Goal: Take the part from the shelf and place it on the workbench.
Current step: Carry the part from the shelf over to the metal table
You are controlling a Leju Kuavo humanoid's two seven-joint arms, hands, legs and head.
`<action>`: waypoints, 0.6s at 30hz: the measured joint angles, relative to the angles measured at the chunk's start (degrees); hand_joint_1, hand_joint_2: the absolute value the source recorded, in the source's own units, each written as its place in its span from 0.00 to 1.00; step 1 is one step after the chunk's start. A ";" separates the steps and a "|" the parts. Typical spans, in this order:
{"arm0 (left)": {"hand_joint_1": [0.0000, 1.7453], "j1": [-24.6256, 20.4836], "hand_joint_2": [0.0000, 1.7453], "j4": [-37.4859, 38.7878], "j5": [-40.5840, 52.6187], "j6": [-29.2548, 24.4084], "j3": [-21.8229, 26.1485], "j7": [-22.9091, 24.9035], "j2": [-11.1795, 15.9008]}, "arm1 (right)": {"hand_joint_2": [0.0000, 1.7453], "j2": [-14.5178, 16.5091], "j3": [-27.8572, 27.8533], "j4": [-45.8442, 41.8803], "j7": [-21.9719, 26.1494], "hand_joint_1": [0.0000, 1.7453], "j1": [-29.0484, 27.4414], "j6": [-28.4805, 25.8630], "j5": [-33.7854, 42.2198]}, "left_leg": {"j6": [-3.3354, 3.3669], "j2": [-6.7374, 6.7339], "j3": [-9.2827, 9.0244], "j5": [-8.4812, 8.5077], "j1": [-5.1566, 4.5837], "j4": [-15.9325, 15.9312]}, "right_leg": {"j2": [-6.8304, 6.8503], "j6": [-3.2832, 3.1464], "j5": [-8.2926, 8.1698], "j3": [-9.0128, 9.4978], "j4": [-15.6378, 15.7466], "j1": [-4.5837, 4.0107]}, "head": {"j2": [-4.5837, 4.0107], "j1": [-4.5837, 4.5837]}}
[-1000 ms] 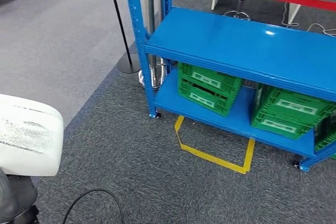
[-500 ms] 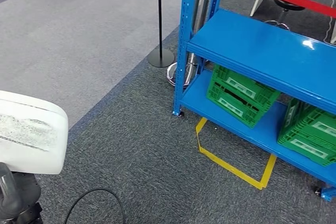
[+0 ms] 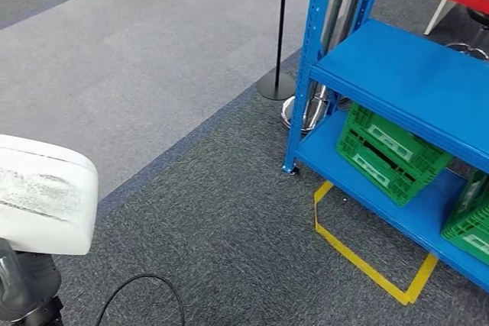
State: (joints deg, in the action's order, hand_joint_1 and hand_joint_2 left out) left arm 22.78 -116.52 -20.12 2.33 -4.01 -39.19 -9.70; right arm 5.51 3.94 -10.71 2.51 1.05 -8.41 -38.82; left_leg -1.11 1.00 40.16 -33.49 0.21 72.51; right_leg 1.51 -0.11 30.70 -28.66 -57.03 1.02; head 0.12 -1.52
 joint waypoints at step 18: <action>1.00 -1.47 1.00 0.17 0.45 -2.01 -2.01 0.62 0.94 | 0.00 -0.21 -0.15 -0.05 0.26 0.00 0.60 -0.28 0.62 | 3.53 2.28 -7.04 7.17 -0.57 -14.86 | -1.65 2.06 5.78 -7.20 -14.34 -0.34 | 0.00 0.49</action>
State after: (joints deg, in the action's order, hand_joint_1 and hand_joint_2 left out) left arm 21.30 -116.34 -19.67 0.32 -6.01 -38.57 -8.76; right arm 5.29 3.79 -10.76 2.78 1.65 -8.69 -38.20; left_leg 2.42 3.28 33.12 -26.32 -0.36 57.65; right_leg -0.14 1.95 36.48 -35.86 -71.37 0.68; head 0.12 -1.04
